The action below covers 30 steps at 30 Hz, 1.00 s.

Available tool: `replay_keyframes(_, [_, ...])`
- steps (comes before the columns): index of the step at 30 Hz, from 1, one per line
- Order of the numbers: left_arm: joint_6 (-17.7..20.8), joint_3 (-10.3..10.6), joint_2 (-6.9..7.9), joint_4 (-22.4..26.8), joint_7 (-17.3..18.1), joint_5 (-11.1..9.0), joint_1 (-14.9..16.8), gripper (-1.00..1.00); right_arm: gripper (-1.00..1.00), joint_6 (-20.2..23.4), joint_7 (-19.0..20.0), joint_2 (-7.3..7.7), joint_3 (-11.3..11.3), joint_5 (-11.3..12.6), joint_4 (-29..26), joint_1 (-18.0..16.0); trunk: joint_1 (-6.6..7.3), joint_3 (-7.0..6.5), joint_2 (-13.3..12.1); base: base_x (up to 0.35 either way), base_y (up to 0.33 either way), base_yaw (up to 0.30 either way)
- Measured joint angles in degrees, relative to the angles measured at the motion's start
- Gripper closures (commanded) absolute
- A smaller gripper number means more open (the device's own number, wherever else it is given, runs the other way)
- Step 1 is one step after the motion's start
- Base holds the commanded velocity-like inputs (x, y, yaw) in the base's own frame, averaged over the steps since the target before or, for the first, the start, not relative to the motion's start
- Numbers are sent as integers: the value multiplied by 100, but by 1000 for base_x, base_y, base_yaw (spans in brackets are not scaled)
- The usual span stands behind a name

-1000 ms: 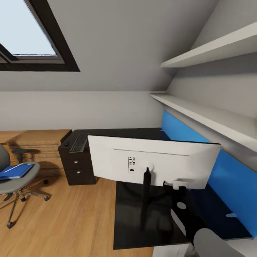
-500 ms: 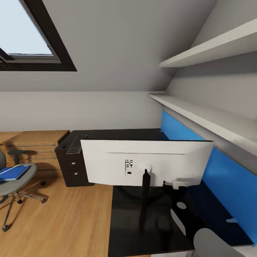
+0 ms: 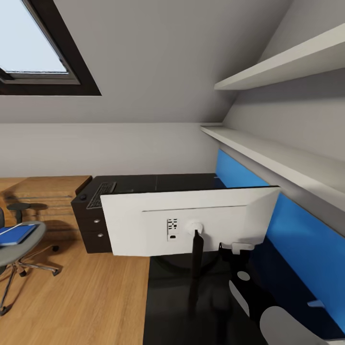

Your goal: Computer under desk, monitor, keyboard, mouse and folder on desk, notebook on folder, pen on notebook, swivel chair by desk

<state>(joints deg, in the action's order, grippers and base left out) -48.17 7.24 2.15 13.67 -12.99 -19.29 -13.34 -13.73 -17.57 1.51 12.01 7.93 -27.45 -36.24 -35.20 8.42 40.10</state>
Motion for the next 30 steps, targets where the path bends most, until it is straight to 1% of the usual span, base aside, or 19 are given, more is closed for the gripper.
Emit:
replay_keyframes(9, [-1,-6,0,0,-3,-6,2,-100,-100,-1,-3,0,-1,-1,-1,0,-1,0,-1,14,0,0])
replay_keyframes(13, [-2,-8,0,0,-3,-6,1,-100,-100,-1,-3,0,-1,-1,0,0,-2,0,-1,-114,0,0])
replay_keyframes(23, [-2,-9,13,0,-5,-14,0,-100,-100,4,-6,-24,5,1,0,0,-4,0,-1,-311,0,0])
replay_keyframes(27, [-2,-16,28,0,-15,-24,0,-100,-100,35,-35,-62,19,9,-6,0,-4,0,-1,-335,0,0])
replay_keyframes(28, [-2,-16,31,0,-20,-35,0,-100,-100,42,-41,-76,19,12,-13,0,-4,0,-1,-336,0,0])
replay_keyframes(30, [-3,-29,38,2,-29,-148,2,-100,-100,80,-61,-137,18,18,-58,2,-4,-1,-2,-336,0,0])
